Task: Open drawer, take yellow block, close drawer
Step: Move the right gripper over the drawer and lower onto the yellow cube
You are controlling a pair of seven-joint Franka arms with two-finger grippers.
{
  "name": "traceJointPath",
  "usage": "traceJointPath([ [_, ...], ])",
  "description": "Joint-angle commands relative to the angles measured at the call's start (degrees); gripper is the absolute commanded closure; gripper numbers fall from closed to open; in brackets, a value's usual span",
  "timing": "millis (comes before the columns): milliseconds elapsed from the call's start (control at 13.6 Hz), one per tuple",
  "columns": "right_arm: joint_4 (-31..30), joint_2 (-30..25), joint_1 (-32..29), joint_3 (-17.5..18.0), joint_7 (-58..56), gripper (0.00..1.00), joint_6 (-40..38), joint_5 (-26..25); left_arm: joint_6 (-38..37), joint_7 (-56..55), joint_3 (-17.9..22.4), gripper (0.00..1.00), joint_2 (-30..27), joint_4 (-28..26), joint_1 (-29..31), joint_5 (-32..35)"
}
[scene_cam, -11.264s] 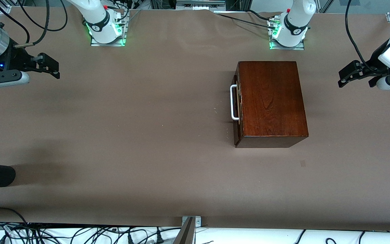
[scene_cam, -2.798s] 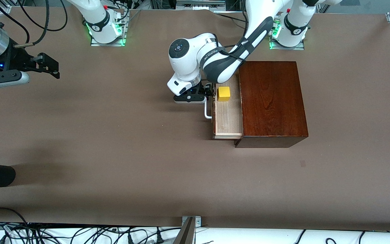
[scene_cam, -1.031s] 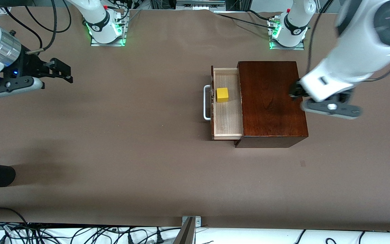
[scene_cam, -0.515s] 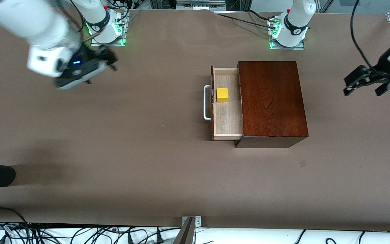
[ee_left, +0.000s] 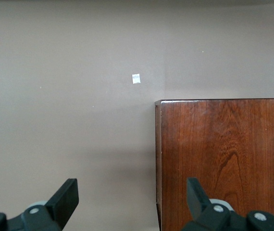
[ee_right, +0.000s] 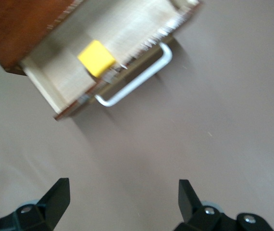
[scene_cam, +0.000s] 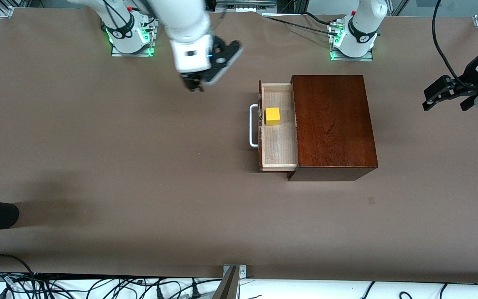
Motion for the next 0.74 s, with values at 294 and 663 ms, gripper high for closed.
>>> traceJointPath([
  [294, 18.91, 20.2, 7.49, -0.74, -13.62, 0.0, 2.72, -3.83, -1.09, 1.34, 0.59, 0.0, -0.91, -0.46, -0.12, -1.18],
  [663, 21.3, 26.54, 9.24, -0.74, -23.68, 0.0, 7.37, -6.71, -1.27, 1.42, 0.59, 0.0, -1.0, -0.46, -0.12, -0.91],
])
